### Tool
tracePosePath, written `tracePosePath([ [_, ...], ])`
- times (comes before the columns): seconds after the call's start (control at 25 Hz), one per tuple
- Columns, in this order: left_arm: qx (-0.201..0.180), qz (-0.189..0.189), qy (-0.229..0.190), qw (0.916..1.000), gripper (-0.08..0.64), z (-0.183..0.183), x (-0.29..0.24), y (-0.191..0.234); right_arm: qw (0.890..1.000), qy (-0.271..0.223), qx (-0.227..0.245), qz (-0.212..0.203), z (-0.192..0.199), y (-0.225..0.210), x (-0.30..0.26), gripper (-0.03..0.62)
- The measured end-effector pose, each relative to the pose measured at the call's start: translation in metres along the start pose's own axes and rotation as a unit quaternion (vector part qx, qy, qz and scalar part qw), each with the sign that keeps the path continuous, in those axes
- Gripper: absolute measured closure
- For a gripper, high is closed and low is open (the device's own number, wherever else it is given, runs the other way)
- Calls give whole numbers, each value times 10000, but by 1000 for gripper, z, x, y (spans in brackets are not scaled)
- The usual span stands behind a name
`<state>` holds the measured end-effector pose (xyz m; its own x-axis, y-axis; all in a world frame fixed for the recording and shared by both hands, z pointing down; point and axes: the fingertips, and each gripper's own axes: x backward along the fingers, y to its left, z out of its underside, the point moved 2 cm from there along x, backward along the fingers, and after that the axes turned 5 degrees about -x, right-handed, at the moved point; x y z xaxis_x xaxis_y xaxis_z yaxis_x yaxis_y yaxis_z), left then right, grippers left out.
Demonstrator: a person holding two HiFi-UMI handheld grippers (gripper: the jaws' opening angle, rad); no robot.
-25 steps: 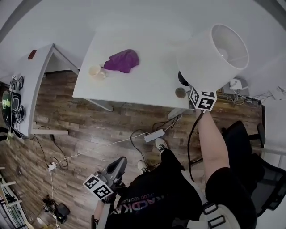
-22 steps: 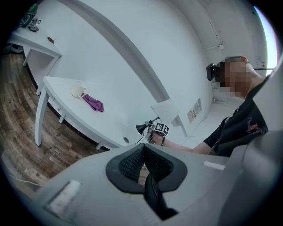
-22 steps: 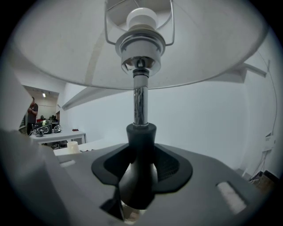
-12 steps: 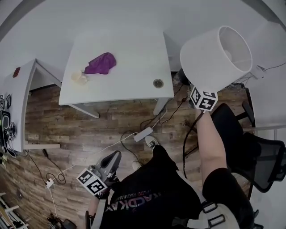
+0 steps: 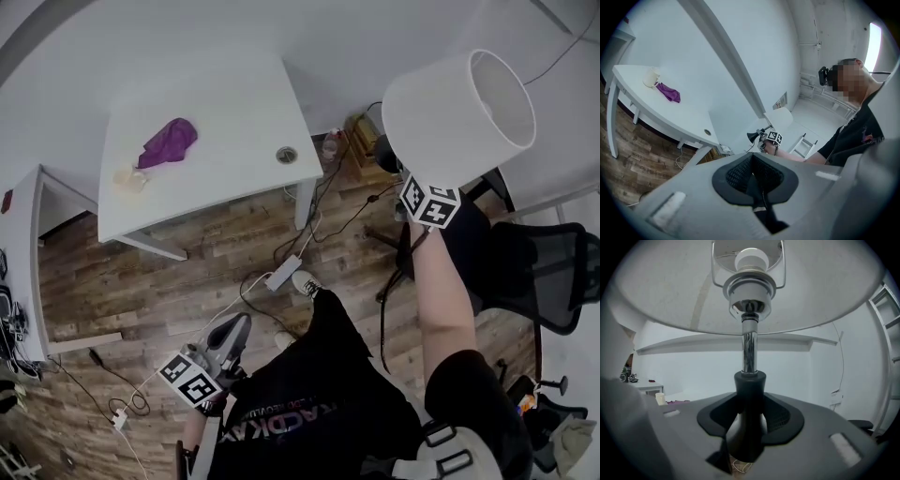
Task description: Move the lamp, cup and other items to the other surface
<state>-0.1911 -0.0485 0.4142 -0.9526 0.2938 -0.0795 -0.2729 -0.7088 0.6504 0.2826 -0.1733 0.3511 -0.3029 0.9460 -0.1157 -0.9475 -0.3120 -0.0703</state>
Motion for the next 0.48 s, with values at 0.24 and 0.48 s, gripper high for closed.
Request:
tracePosePath([
  [0.24,38,374,224,9990,557,12,-3,-16,9987,-46,47,509,-11,-45,57,434],
  [0.48,-36,563,297,9980,557,14,-24,-26,9957,-110,99,919,-21,-97,89,434],
])
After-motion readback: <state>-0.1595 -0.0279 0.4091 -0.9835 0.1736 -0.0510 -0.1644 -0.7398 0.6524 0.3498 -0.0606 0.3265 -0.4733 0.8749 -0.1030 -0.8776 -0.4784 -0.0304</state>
